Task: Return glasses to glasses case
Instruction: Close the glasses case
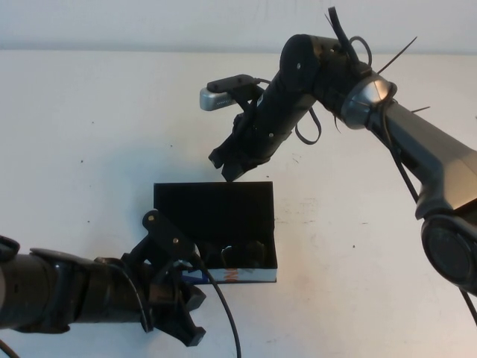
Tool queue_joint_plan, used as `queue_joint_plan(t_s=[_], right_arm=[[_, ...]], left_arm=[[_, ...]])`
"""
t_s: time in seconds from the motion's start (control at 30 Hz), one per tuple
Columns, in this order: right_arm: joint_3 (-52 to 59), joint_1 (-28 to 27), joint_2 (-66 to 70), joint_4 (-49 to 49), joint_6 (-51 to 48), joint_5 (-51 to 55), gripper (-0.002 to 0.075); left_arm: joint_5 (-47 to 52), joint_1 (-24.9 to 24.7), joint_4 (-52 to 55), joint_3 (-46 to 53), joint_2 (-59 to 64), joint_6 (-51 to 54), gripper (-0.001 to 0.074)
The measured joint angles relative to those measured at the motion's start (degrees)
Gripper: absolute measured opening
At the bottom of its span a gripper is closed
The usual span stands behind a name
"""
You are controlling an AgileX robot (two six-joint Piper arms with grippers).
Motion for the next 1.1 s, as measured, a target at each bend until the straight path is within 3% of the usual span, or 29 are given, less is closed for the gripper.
queue_joint_plan(t_s=[1.1], right_arm=[[4.15, 0.00, -3.25, 0.15, 2.61, 0.26, -0.0011]], left_arm=[[-0.35, 0.00, -0.24, -0.58, 0.54, 0.00, -0.0001]])
